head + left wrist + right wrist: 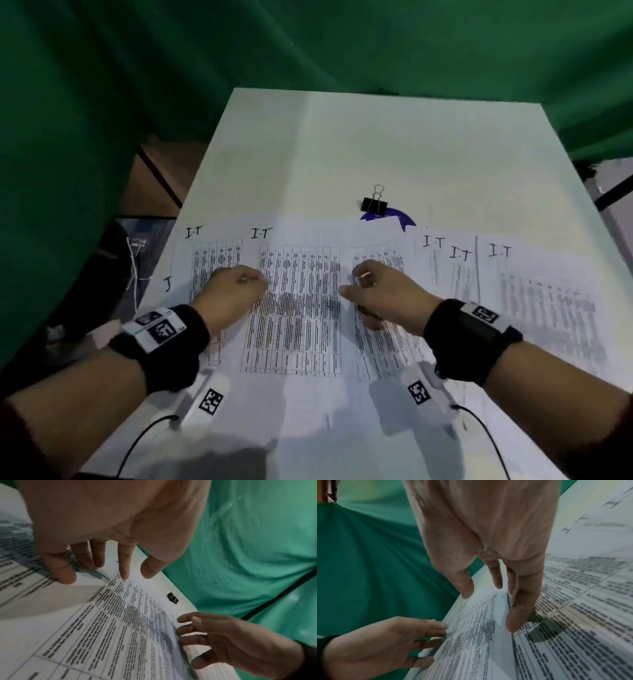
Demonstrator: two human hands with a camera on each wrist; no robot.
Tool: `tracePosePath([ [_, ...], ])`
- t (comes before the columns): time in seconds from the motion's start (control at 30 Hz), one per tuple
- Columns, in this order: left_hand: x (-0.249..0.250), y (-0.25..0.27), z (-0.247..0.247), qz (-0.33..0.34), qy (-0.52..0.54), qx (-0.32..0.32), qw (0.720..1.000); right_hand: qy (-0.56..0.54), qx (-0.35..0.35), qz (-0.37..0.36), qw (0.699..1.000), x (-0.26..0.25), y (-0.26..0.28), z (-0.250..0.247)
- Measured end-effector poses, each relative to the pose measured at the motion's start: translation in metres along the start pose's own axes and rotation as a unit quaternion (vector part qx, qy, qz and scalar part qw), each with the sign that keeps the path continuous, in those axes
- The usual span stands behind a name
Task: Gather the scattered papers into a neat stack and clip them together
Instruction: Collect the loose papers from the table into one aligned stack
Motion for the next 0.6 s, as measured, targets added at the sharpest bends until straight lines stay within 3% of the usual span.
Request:
tracePosePath([
  [0.27, -0.029, -0.024, 0.005, 0.016, 0.014, 0.005, 1.000, -0.053, -0.014, -0.004, 0.998, 0.005, -0.011, 0.018],
  [0.4, -0.036, -0.021, 0.004, 0.019, 0.008, 0.036, 0.999, 0.030, 0.030, -0.046, 0.998, 0.010, -0.003, 0.033],
  [0.53, -0.033, -0.014, 0.003, 0.050, -0.205, 0.101, 0.972, 0.155, 0.095, -0.084, 0.980, 0.018, 0.000, 0.049],
  [0.6, -0.034, -0.014, 0.003, 0.047, -0.219, 0.095, 0.970, 0.147, 0.096, -0.092, 0.980, 0.017, 0.004, 0.055],
])
Point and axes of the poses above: each hand's wrist, its own y-axis away from the middle knuckle, its own z-axis out of the palm, x = y × z, the point moved 1 cm from there along -y, towards the middle knuckle, and after that the axes turned 7 degrees about -y, right-handed, at the moved point
